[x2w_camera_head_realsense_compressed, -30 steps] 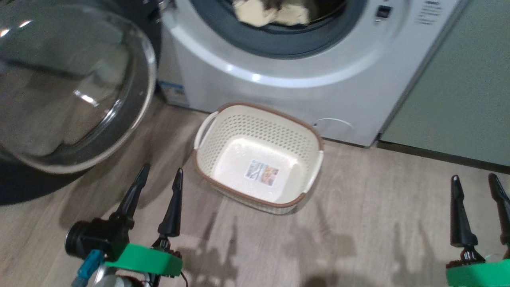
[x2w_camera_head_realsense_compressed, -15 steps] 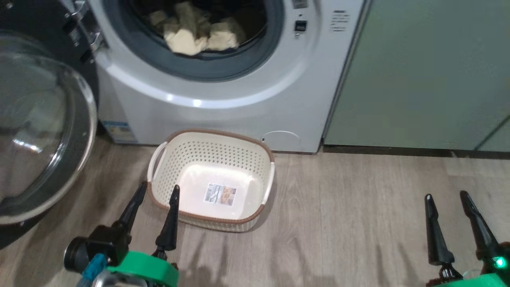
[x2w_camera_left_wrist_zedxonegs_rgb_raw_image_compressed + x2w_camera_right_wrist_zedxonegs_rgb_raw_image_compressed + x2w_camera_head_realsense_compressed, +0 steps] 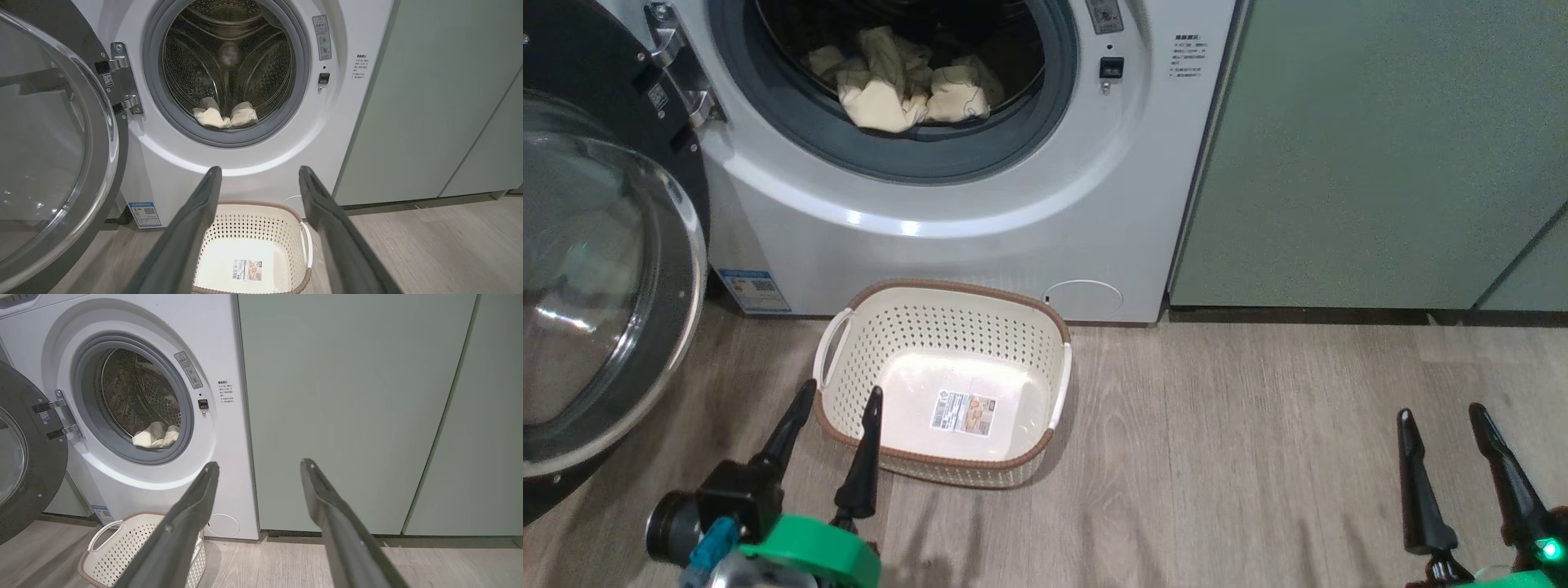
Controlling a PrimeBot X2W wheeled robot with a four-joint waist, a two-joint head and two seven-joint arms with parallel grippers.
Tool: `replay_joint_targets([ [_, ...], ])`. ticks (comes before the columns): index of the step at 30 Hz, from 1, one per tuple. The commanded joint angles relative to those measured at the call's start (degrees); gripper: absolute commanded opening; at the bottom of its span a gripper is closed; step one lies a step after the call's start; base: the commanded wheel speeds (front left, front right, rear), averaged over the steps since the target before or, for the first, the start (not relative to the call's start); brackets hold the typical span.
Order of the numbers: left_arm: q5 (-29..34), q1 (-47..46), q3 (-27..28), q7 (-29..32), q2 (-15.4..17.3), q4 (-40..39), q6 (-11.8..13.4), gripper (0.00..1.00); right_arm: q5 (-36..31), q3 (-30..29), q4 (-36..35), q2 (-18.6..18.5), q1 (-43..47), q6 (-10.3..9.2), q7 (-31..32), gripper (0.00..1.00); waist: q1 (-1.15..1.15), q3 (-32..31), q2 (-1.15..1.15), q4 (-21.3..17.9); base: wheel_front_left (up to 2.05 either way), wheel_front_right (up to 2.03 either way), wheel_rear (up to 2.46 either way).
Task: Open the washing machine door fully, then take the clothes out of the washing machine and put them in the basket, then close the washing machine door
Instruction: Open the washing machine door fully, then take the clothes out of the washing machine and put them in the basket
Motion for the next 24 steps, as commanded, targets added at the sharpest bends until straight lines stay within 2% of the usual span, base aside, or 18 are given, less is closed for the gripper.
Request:
replay_joint_targets([
  [1, 0.41, -1.67, 1.74, 0.1, 0.75, -1.75, 0.19, 1.0, -0.19, 0.8, -2.01, -0.31, -1.1, 0.08, -0.54, 1.0, 0.0, -0.04, 0.0, 0.09, 0.0, 0.0, 0.0],
  [17, 0.08, -2.25, 0.7, 0.11, 1.03, -1.62, 0.72, 1.0, -0.2, 0.56, -2.05, -0.16, -1.14, 0.08, -0.54, 1.0, 0.0, -0.23, 0.0, 0.54, 0.0, 0.0, 0.0],
  [24, 0.2, -2.19, 0.31, 0.21, 1.28, -1.39, 1.05, 1.0, -0.12, 0.66, -2.14, -0.13, -1.04, 0.08, -0.54, 1.0, 0.0, -0.47, 0.0, 0.26, 0.45, -0.71, 0.27],
])
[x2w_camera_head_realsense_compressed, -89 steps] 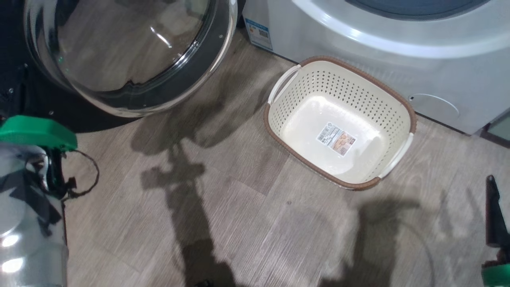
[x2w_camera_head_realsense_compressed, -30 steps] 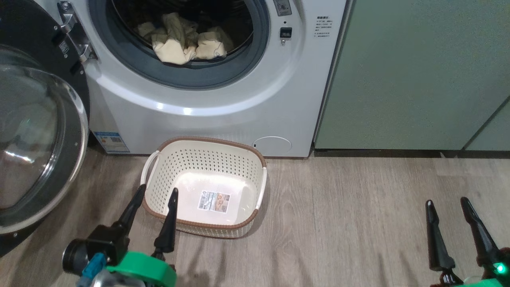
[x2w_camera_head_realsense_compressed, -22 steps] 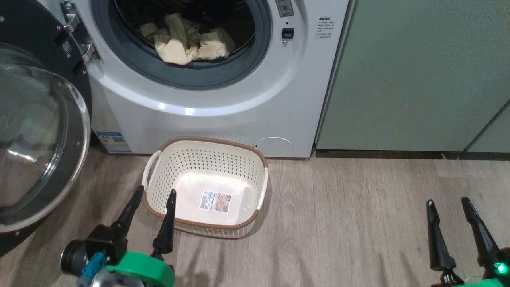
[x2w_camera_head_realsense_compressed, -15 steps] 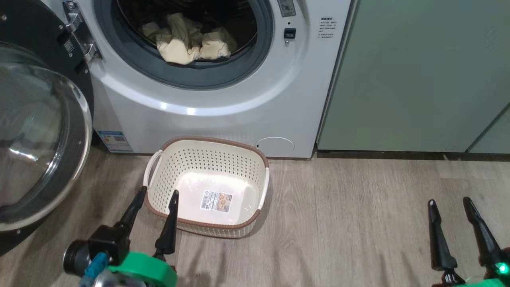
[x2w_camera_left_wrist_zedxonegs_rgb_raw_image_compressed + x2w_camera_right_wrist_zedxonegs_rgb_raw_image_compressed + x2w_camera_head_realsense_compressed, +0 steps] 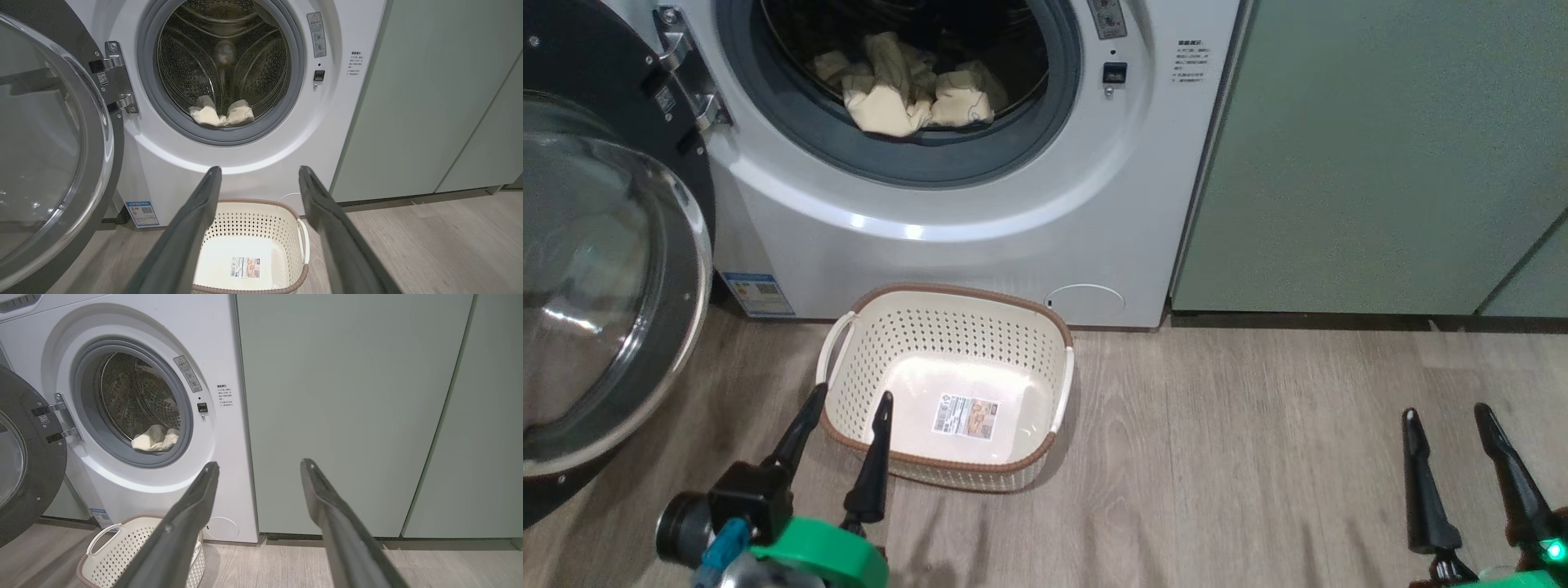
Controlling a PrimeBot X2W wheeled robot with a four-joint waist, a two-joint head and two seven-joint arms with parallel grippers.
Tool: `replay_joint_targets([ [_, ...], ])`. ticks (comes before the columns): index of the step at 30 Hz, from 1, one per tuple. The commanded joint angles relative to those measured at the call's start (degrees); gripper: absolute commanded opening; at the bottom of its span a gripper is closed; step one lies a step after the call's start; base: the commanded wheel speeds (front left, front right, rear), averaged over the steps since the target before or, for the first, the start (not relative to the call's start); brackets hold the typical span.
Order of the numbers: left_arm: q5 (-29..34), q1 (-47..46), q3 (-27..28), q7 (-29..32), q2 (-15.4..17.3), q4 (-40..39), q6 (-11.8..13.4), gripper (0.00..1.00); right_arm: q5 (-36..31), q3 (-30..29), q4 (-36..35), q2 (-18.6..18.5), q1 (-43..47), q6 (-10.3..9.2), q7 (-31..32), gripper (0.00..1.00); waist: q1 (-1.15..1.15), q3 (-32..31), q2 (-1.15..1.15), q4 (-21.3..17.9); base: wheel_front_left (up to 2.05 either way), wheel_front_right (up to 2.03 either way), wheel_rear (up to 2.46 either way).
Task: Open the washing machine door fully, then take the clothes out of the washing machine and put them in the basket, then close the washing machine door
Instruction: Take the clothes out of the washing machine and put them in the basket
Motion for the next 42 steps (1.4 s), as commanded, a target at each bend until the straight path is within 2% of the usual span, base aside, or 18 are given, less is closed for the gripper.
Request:
replay_joint_targets([
  [1, 0.32, -2.2, 1.71, -0.06, 0.87, -1.73, 0.35, 1.0, -0.12, 1.1, -2.14, -0.3, -1.04, 0.08, -0.54, 1.0, 0.0, 0.05, 0.0, -0.1, 1.02, -1.23, 0.21],
  [19, -0.84, -3.47, 0.29, -1.08, 1.79, -1.66, -1.05, 1.0, 0.35, 0.64, -2.2, -0.26, -1.79, 0.08, -0.54, 1.0, 0.0, 1.26, 0.0, -0.27, 1.43, -1.5, 0.07],
  [42, -1.71, -4.08, -0.28, -2.04, 2.61, -1.2, -0.76, 1.0, 0.75, 0.56, -2.11, -0.25, -1.92, 0.08, -0.54, 1.0, 0.0, 1.1, 0.0, -0.44, 0.07, -0.07, 0.0],
])
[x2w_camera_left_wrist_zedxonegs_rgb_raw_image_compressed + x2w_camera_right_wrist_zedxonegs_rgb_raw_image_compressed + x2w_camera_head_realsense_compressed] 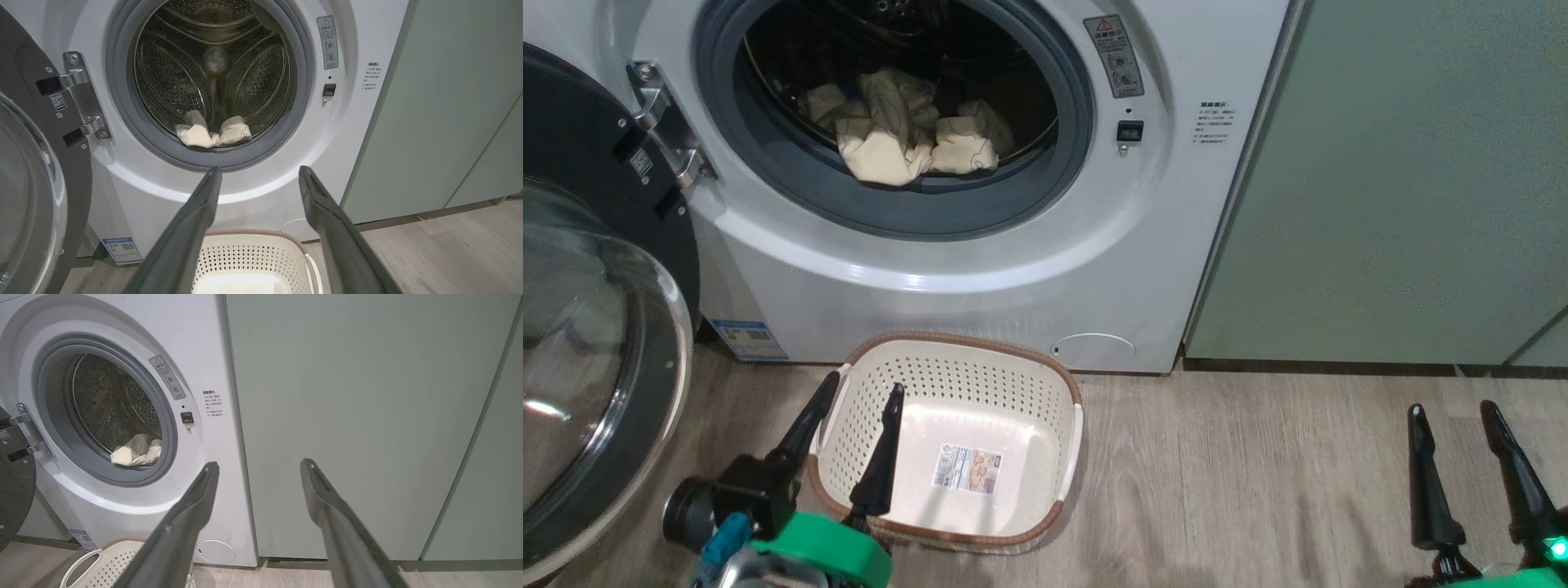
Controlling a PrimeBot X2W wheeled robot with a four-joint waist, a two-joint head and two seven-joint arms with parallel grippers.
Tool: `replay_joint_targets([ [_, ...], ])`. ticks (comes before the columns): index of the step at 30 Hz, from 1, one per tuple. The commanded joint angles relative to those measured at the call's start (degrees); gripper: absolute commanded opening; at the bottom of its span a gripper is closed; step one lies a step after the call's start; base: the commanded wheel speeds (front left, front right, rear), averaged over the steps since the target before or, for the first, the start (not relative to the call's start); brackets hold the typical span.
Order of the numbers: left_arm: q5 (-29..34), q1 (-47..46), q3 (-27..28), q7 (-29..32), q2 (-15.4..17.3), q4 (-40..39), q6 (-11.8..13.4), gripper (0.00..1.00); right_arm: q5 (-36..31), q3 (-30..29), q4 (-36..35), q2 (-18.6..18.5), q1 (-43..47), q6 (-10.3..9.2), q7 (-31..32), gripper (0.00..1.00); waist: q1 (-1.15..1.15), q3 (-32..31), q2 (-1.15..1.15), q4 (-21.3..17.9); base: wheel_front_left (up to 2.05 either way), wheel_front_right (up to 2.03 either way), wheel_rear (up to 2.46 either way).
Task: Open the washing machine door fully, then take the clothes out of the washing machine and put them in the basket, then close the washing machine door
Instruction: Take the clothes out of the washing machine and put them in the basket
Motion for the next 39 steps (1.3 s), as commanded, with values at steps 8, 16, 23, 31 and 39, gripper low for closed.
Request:
replay_joint_targets([
  [8, -0.43, -3.44, 1.2, -0.55, 0.98, -1.17, 0.34, 1.0, 0.21, 1.05, -1.89, -0.61, -1.63, 0.08, -0.54, 1.0, 0.0, 0.23, 0.0, 0.06, 0.0, 0.0, 0.0],
  [16, -1.24, -7.29, -0.32, -0.69, 1.0, 0.93, -0.98, 1.0, 0.24, 1.01, -2.47, -0.61, -2.22, 0.08, -0.54, 1.0, 0.0, 2.56, 0.0, 0.31, 0.0, 0.0, 0.0],
  [23, -1.8, -14.43, -1.07, -0.62, 1.16, 5.81, -1.89, 1.0, 0.56, 0.87, -3.31, -0.61, -4.63, 0.08, -0.54, 1.0, 0.0, 7.47, 0.0, -0.11, 0.0, 0.0, 0.0],
  [31, -2.32, -28.56, -2.4, 1.54, 2.3, 15.51, -4.42, 1.0, 1.19, 0.9, -4.41, -0.61, -8.49, 0.08, -0.54, 1.0, 0.0, 15.69, 0.0, -1.66, 0.0, 0.0, 0.0],
  [39, -6.47, -44.59, -0.84, 6.95, 4.52, 25.75, -8.22, 1.0, 4.02, 1.55, -4.92, -0.61, -12.78, 0.08, -0.54, 1.0, 0.0, 23.36, 0.0, -4.9, 0.0, 0.0, 0.0],
])
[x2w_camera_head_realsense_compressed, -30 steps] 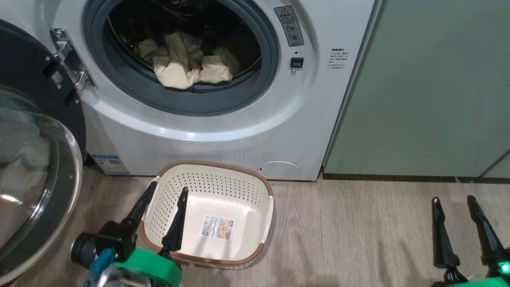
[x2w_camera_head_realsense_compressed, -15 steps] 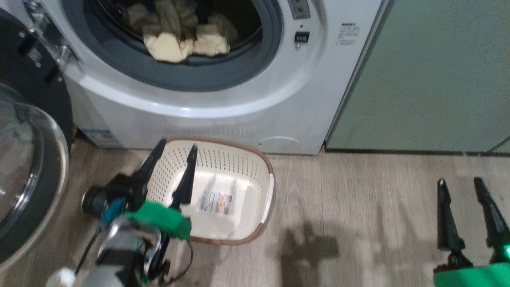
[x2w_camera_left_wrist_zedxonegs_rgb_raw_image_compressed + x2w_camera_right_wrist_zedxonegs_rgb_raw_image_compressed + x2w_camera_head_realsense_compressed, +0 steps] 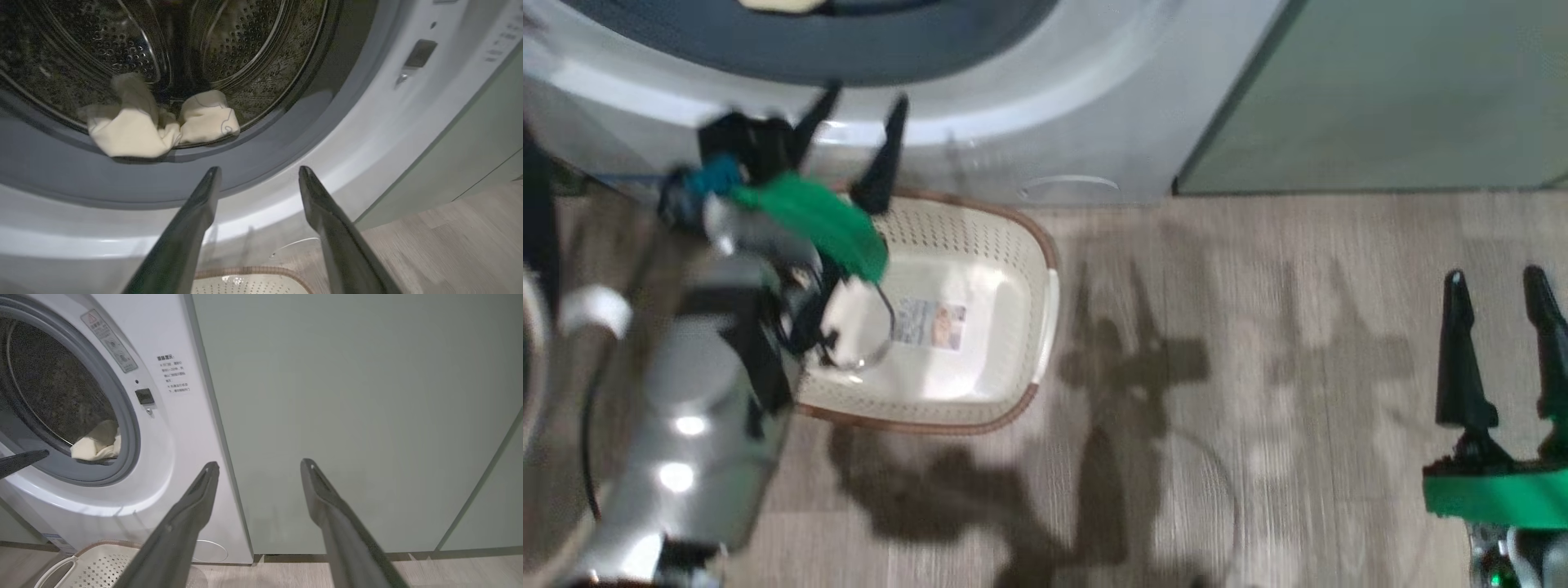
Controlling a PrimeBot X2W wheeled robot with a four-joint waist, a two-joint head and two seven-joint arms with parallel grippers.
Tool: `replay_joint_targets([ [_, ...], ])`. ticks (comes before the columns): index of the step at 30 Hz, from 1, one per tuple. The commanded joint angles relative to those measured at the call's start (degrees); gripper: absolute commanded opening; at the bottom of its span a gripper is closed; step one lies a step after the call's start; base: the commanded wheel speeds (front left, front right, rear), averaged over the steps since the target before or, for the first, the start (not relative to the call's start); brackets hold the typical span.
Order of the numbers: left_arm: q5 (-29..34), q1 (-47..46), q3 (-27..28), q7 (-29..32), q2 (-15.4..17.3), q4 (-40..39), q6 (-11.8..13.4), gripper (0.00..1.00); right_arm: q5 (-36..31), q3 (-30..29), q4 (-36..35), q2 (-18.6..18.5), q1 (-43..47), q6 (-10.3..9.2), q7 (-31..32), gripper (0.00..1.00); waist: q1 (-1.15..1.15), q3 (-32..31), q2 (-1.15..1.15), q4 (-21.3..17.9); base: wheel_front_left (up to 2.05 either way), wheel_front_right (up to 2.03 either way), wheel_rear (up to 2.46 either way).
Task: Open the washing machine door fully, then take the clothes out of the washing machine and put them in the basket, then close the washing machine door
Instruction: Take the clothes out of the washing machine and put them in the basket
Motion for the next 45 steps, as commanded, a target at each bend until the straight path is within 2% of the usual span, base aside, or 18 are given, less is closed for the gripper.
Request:
replay_joint_targets([
  [1, -0.55, -4.12, 2.5, 0.89, 2.82, -0.62, -0.63, 1.0, 0.77, 1.4, -2.0, -0.63, -1.59, 0.08, -0.54, 1.0, -0.02, 3.54, 0.0, -2.48, 0.0, 0.0, 0.0],
  [7, -1.38, -15.35, 2.26, 8.04, 6.62, 4.61, -2.36, 1.0, 3.4, 1.4, -2.02, -0.63, -4.34, 0.08, -0.54, 1.0, -0.02, 7.76, 0.0, -5.35, 0.0, 0.0, 0.0],
  [14, -2.95, -26.54, 2.56, 17.81, 10.61, 8.3, -3.26, 1.0, 6.08, 2.76, -1.97, -0.63, -6.97, 0.08, -0.54, 1.0, -0.02, 11.29, 0.0, -9.43, 0.0, 0.0, 0.0],
  [18, -2.32, -31.12, 2.21, 21.31, 13.49, 9.2, -3.42, 1.0, 7.58, 3.1, -2.21, -0.63, -7.85, 0.08, -0.54, 1.0, -0.02, 12.76, 0.0, -11.68, 0.0, 0.0, 0.0],
  [22, -2.5, -33.42, 2.21, 24.37, 14.82, 10.52, -3.36, 1.0, 8.57, 3.49, -2.11, -0.63, -8.1, 0.08, -0.54, 1.0, -0.02, 13.51, 0.0, -13.04, 0.0, 0.0, 0.0],
  [33, -0.34, -36.52, 1.47, 31.4, 18.24, 13.67, 0.86, 0.98, 10.48, 4.36, -1.81, -0.63, -8.38, 0.08, -0.54, 1.0, -0.02, 14.49, 0.0, -15.11, 0.0, 0.0, 0.0],
  [34, -0.16, -36.52, 1.31, 31.61, 18.36, 13.74, 1.1, 0.71, 10.51, 4.35, -1.8, -0.63, -8.45, 0.08, -0.54, 1.0, -0.02, 14.49, 0.0, -15.13, 0.0, 0.0, 0.0],
  [36, -0.23, -36.4, 1.12, 32.61, 18.39, 14.08, 1.34, 0.0, 10.58, 4.31, -1.79, -0.63, -8.59, 0.08, -0.54, 1.0, -0.02, 14.43, 0.0, -15.15, 0.0, 0.0, 0.0],
  [45, -1.35, -35.71, 0.58, 33.84, 18.12, 13.24, 0.92, 0.0, 10.66, 3.69, -1.99, -0.63, -8.64, 0.08, -0.54, 1.0, -0.02, 13.88, 0.0, -14.57, 0.0, 0.0, 0.0],
])
